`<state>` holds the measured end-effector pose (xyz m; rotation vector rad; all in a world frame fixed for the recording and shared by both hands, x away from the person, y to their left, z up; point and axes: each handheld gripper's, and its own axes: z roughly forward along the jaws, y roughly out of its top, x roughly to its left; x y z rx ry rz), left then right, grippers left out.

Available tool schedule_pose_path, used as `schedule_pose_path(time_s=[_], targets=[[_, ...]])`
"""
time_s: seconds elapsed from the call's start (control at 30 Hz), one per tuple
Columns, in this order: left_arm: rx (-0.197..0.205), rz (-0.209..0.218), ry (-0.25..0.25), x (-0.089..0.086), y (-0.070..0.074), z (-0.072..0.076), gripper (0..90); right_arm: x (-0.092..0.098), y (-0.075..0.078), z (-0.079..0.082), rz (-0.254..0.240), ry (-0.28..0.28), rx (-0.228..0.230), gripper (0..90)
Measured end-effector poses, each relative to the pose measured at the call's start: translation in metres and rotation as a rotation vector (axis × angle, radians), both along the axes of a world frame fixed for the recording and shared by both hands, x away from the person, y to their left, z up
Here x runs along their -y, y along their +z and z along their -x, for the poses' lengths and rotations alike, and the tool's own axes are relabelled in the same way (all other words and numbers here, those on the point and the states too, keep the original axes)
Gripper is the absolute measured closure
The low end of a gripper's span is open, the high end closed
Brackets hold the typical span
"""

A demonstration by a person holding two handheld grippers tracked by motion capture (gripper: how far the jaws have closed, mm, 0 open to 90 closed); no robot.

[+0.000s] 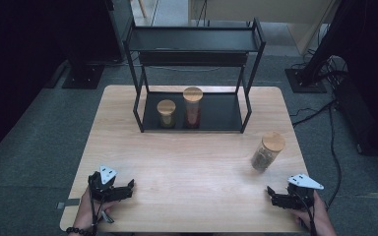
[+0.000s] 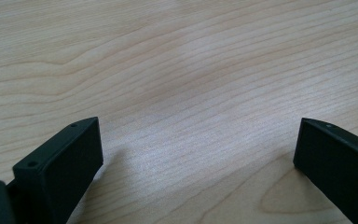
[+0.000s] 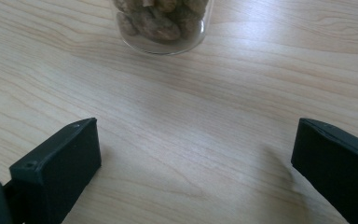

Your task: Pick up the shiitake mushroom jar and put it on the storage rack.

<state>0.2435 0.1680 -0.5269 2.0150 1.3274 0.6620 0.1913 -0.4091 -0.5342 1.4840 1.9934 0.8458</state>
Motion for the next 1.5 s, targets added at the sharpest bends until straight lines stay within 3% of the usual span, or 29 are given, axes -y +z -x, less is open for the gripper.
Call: schedule_pose_path(time_s=[0.47, 0.93, 1.33, 1.5], targets=[[-0.002, 0.002, -0.003, 0.0, 0.0, 0.0, 1.4, -0.011, 0.0, -0.02, -0.038, 0.0, -0.032, 0.5], [-0.003, 0.003, -0.005, 0.0, 0.0, 0.0, 1.4, -0.019, 0.001, -0.038, -0.039, -0.011, -0.037, 1.4], [-0.001, 0.001, -0.005, 0.0, 0.0, 0.0, 1.4, -0.031, 0.005, -0.054, -0.035, -0.023, -0.011, 6.4], [0.0, 0.001, -0.006, 0.0, 0.0, 0.0, 1.5, -0.034, 0.014, -0.057, -0.073, -0.02, 0.018, 7.8]])
